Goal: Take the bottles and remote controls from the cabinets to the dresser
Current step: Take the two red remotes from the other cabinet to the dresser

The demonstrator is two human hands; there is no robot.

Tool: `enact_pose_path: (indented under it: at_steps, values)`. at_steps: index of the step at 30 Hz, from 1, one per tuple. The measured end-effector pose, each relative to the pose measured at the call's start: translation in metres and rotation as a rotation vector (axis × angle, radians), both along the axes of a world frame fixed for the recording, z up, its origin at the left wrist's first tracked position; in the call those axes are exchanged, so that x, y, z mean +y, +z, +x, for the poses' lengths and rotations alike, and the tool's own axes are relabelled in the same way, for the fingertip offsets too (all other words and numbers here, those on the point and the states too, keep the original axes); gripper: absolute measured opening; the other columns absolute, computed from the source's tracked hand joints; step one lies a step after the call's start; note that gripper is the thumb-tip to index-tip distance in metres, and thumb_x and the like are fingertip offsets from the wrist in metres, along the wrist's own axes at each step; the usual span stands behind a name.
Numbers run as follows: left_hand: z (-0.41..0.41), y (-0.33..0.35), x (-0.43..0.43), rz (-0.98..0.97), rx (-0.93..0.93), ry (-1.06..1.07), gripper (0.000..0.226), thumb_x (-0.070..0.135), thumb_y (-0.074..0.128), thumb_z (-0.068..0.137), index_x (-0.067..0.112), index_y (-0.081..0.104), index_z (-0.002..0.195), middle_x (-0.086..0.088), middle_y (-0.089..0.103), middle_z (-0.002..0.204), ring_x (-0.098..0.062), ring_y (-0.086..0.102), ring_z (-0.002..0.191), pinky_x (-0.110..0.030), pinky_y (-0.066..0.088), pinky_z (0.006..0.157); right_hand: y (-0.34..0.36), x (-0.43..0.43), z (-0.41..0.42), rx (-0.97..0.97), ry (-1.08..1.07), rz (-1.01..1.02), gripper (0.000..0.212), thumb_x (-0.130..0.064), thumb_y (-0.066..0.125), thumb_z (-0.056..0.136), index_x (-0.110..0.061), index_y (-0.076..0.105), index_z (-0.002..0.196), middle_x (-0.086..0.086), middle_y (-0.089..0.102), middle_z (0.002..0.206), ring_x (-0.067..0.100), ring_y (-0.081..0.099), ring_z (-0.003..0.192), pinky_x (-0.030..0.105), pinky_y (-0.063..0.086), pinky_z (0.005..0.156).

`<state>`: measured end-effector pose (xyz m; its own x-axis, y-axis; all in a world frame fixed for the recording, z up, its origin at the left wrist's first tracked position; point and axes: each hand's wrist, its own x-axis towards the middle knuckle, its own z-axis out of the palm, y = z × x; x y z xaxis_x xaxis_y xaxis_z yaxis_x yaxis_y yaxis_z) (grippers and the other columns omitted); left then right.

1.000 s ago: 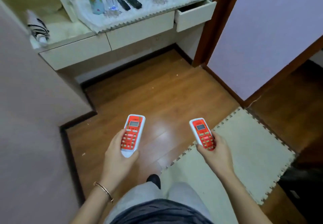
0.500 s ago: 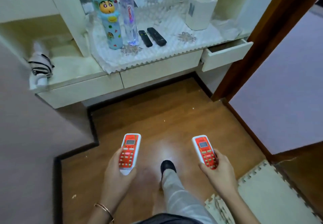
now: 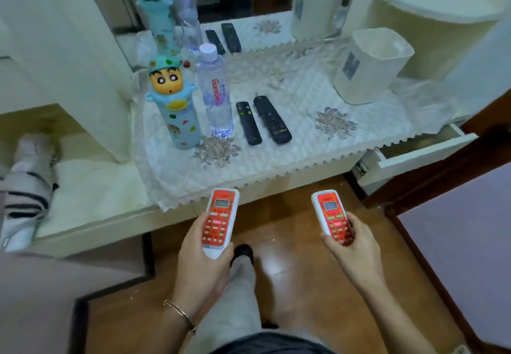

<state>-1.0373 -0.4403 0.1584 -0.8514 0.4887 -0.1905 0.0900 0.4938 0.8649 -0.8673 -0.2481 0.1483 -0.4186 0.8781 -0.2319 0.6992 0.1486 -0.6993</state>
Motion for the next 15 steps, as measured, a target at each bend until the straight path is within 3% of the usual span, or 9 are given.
enact_pose_path:
  at_steps: [3,6,10,12,15]
  values:
    - [-0.037,-0.005,0.037,0.022,-0.032,-0.075,0.065,0.02,0.072,0.063,0.033,0.048,0.122,0.012,0.06,0.106,-0.008,0.059,0.095,-0.025,0.044,0.084,-0.004,0.026,-0.031,-0.007,-0.032,-0.006,0.067,-0.031,0.074,0.074,-0.016,0.047,0.133,0.005,0.058,0.123,0.018,0.06,0.103,0.035,0.051,0.091]
    - [-0.069,-0.002,0.079,0.002,-0.021,-0.143,0.056,0.027,0.066,0.059,0.048,0.045,0.106,0.027,0.06,0.094,0.001,0.059,0.088,-0.017,0.045,0.079,0.005,0.057,-0.06,-0.002,-0.047,0.02,0.061,-0.028,0.074,0.073,-0.02,0.05,0.128,-0.001,0.059,0.112,0.013,0.058,0.095,0.028,0.047,0.082]
    - [-0.099,-0.004,0.133,-0.057,0.057,-0.252,0.075,0.045,0.059,0.058,0.028,0.044,0.13,0.006,0.058,0.117,-0.021,0.055,0.109,-0.041,0.045,0.097,0.009,0.103,-0.08,0.009,-0.1,0.029,0.057,-0.033,0.074,0.07,-0.023,0.055,0.123,0.001,0.062,0.109,0.016,0.061,0.099,0.033,0.05,0.083]
    - [-0.104,-0.004,0.16,-0.068,0.078,-0.261,0.082,0.049,0.053,0.056,0.021,0.043,0.132,0.007,0.051,0.115,-0.023,0.05,0.113,-0.031,0.037,0.097,0.007,0.125,-0.085,-0.013,-0.126,0.034,0.059,-0.038,0.073,0.068,-0.021,0.055,0.122,0.002,0.061,0.108,0.017,0.06,0.099,0.036,0.052,0.084]
    - [-0.107,-0.003,0.199,-0.063,0.1,-0.218,0.086,0.05,0.049,0.054,0.015,0.044,0.132,0.007,0.046,0.111,-0.023,0.043,0.113,-0.014,0.024,0.086,-0.002,0.16,-0.086,-0.061,-0.147,-0.004,0.064,-0.044,0.072,0.066,-0.018,0.056,0.122,0.005,0.061,0.109,0.019,0.062,0.096,0.039,0.054,0.084]
